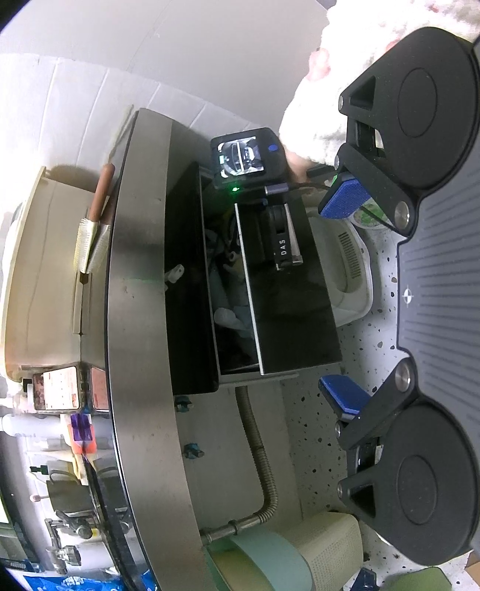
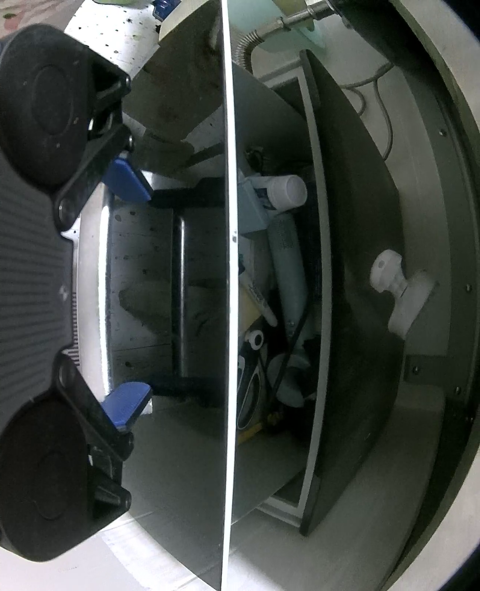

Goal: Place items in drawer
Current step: 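Pull the black drawer open by its handle with the right tool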

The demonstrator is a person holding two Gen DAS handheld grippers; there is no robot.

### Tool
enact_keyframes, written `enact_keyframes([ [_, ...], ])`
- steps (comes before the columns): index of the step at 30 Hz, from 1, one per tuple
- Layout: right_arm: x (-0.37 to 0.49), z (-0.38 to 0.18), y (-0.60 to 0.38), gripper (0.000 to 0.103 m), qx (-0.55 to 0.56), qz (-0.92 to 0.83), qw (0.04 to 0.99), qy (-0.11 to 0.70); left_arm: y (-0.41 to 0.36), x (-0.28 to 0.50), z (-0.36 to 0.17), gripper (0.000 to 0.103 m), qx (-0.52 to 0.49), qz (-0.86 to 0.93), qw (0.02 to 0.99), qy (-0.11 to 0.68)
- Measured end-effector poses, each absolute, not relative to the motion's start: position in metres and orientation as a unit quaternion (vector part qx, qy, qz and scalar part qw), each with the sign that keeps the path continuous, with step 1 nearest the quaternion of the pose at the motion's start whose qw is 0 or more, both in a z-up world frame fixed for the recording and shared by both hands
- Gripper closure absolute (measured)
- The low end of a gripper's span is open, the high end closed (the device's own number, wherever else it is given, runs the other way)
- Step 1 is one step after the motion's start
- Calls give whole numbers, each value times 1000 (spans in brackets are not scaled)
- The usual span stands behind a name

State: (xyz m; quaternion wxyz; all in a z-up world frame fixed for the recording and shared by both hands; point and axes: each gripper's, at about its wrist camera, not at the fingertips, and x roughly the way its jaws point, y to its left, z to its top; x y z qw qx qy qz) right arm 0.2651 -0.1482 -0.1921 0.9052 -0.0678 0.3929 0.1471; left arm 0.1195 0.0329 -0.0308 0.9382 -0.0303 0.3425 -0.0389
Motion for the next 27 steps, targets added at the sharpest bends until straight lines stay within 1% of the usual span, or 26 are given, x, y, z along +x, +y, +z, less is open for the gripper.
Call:
enact_keyframes([
  [27, 272, -194, -146, 0, -66, 146, 903, 399, 25, 110, -24, 11, -34, -47, 937, 345],
])
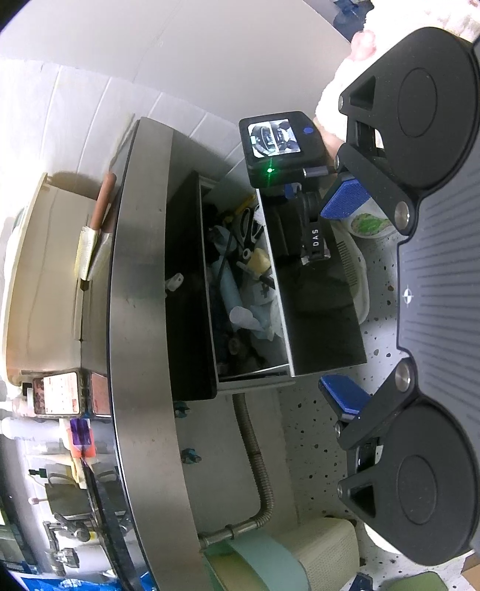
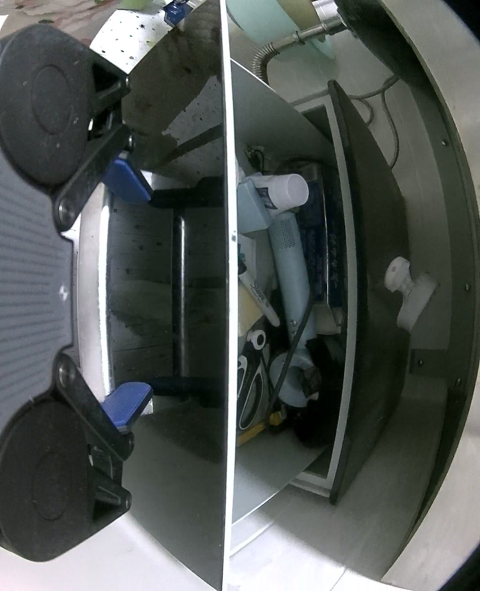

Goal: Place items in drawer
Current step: 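Pull the black drawer open by its handle with the right tool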

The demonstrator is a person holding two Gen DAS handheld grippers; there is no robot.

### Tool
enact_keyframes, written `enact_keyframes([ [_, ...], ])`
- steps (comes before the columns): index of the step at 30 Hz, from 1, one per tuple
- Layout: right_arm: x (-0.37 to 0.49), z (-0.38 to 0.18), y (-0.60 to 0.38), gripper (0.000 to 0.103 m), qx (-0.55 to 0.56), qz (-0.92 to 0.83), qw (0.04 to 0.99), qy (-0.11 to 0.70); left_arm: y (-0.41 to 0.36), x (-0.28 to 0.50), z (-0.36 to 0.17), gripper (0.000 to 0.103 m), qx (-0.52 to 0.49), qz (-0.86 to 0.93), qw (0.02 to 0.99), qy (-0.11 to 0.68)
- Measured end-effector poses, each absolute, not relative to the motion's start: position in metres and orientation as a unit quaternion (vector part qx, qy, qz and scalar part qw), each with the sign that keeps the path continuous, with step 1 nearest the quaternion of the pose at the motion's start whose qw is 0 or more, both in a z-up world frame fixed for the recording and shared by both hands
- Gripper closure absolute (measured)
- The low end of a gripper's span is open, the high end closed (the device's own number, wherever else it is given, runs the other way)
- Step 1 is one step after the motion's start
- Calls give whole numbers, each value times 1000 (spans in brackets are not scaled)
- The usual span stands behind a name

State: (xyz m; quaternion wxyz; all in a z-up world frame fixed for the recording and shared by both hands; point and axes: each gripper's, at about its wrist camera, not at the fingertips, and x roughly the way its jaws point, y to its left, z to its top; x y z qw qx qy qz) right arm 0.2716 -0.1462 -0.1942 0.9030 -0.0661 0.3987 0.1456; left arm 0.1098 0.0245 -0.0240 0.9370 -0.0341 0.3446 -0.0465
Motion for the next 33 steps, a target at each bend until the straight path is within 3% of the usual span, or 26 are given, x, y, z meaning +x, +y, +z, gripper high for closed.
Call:
enact_keyframes([
  [33, 282, -198, -146, 0, -68, 147, 894, 418, 9, 106, -19, 11, -28, -71, 935, 347],
])
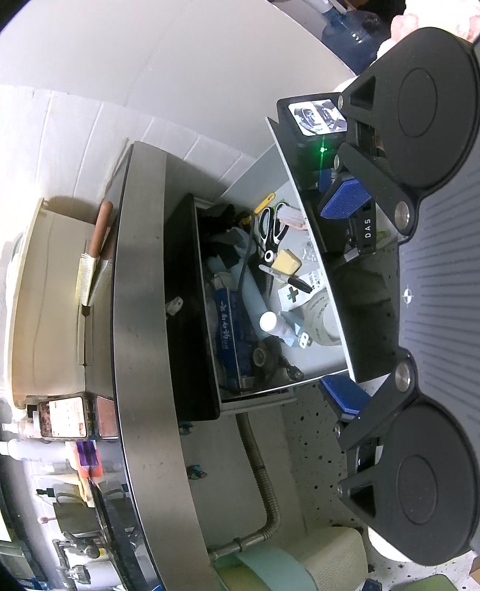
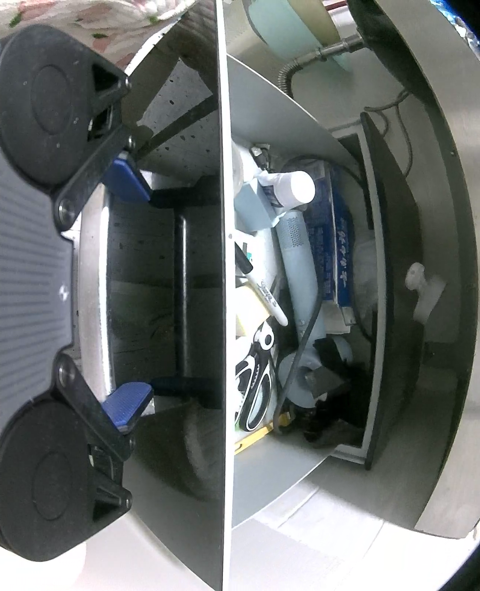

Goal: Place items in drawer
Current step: 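Release the drawer handle and back the right tool away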

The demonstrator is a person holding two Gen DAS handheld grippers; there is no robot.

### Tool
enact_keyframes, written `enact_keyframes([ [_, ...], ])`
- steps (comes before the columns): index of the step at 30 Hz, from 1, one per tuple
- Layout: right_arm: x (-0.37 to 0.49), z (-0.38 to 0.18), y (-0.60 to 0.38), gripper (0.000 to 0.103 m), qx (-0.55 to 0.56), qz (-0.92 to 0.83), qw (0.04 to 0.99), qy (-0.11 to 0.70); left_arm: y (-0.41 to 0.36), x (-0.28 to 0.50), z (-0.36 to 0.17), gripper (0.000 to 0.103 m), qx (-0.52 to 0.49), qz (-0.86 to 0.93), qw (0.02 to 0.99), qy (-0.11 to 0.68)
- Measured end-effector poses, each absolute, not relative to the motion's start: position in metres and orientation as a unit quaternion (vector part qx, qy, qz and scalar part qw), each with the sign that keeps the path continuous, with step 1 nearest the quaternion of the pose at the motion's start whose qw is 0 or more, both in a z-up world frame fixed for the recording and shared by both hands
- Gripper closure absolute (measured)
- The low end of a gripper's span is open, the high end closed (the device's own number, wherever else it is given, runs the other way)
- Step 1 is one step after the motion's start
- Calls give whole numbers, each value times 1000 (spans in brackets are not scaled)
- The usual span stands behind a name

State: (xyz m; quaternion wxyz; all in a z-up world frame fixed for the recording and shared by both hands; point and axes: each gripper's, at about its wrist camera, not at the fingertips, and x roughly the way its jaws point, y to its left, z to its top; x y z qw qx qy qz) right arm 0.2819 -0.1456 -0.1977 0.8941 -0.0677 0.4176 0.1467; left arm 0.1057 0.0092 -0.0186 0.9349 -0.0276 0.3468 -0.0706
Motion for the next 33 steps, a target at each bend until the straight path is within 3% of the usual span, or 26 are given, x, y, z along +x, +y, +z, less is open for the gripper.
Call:
enact_keyframes([
  [20, 282, -188, -149, 0, -40, 139, 896, 420, 1, 114, -22, 11, -17, -73, 931, 357],
  [33, 208, -129, -178, 0, 25, 155, 944, 289, -13, 119, -21, 11, -5, -76, 930, 360],
])
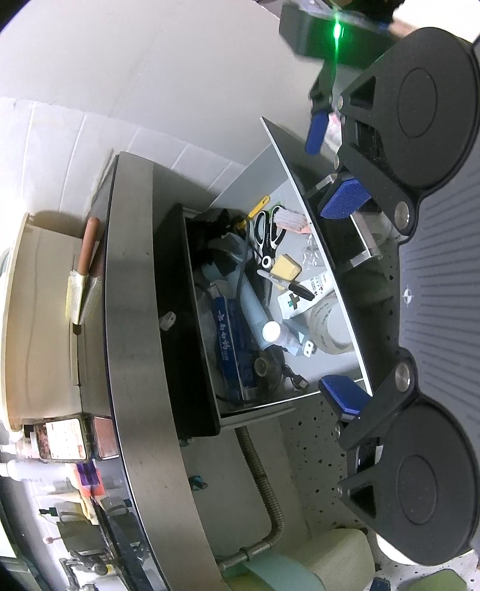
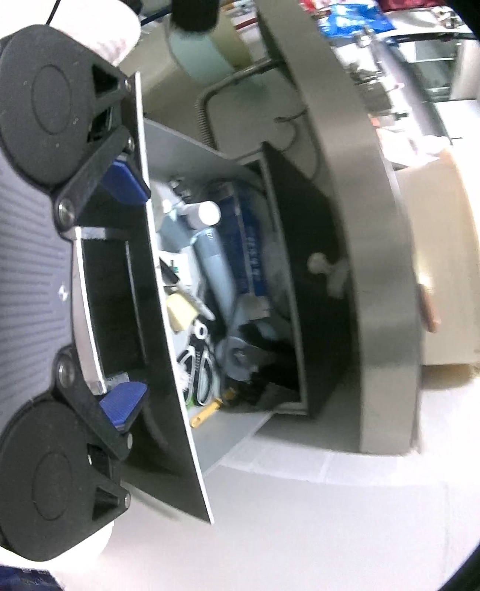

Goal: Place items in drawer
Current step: 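Release the drawer handle and back the right tool away, then raise the left tool toward the white hairbrush on the countertop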

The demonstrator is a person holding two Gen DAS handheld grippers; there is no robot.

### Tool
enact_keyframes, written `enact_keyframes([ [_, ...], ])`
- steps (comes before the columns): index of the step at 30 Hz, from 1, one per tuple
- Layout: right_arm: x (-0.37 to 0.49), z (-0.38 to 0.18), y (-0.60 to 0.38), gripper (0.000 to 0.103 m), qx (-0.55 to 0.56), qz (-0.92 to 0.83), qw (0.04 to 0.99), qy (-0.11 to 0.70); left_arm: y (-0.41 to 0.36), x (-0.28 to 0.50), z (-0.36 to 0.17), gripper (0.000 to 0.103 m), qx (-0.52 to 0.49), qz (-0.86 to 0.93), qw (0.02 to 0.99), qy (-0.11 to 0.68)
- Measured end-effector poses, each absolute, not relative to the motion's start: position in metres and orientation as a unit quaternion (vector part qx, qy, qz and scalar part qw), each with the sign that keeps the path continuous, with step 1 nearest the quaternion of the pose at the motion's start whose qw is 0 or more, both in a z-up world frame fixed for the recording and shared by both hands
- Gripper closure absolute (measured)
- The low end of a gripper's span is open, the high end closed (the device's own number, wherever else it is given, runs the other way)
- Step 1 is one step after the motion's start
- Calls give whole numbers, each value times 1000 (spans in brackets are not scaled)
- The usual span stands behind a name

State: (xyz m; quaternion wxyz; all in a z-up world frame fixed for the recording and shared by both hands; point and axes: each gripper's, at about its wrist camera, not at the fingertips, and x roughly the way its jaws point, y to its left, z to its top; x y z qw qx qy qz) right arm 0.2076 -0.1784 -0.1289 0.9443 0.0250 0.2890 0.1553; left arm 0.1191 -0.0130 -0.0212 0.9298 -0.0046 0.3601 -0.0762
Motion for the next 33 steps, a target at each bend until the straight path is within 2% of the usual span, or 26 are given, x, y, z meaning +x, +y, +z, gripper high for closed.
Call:
enact_keyframes([
  [12, 160, -103, -197, 0, 45, 143, 953, 264, -23, 128, -4, 11, 0, -71, 933, 352],
  [33, 152, -102, -199, 0, 42, 151, 955, 254, -32, 184, 104, 11, -2, -82, 945, 316],
])
